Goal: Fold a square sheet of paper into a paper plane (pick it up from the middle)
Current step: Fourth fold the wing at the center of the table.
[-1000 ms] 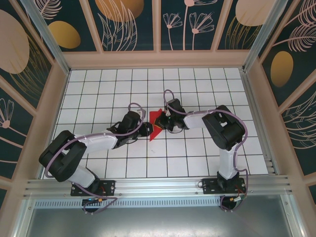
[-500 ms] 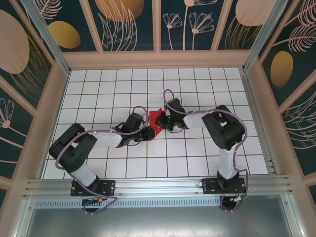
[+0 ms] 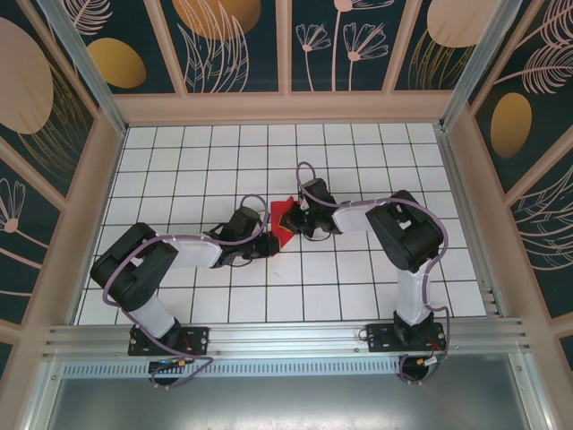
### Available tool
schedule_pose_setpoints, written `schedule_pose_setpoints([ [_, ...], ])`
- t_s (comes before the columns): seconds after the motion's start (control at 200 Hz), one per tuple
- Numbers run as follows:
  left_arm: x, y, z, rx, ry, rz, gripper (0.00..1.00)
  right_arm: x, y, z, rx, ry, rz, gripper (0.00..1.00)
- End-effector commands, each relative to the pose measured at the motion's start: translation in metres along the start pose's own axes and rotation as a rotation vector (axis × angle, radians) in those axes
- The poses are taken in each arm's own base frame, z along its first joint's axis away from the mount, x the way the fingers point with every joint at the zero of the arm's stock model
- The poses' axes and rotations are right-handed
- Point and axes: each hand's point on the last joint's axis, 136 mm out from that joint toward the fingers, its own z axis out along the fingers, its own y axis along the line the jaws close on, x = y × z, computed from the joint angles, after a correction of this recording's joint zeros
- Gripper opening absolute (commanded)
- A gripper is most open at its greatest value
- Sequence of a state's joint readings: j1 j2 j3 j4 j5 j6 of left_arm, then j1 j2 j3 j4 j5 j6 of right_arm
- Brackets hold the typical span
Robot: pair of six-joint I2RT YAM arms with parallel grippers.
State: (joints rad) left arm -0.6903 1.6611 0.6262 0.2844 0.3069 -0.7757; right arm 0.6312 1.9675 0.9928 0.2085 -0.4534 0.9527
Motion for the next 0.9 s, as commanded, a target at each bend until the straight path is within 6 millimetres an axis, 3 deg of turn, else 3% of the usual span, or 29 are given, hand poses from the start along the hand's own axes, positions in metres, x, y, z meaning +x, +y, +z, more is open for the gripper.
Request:
schedule_pose_setpoints([
  [0.0,0.024,0.020,0.004,-0.055,0.073,-0.025,0.10,-0.001,-0.077,0.010,0.244,-0.036,0.098,0.00],
  [0.245,0.029,0.028,0.003,-0.083,0.081,-0.034,0.07,-0.001,-0.079,0.010,0.247,-0.035,0.100,0.00],
  [0.615,0.064,0.051,-0.004,-0.136,0.158,-0.053,0.06,0.000,-0.079,0.010,0.250,-0.034,0.101,0.00],
  [0.741,0.069,0.052,-0.010,-0.141,0.167,-0.045,0.06,0.000,-0.080,0.010,0.251,-0.033,0.101,0.00],
  [0.896,0.066,0.038,-0.016,-0.091,0.164,-0.024,0.06,0.000,-0.080,0.010,0.252,-0.034,0.102,0.00],
])
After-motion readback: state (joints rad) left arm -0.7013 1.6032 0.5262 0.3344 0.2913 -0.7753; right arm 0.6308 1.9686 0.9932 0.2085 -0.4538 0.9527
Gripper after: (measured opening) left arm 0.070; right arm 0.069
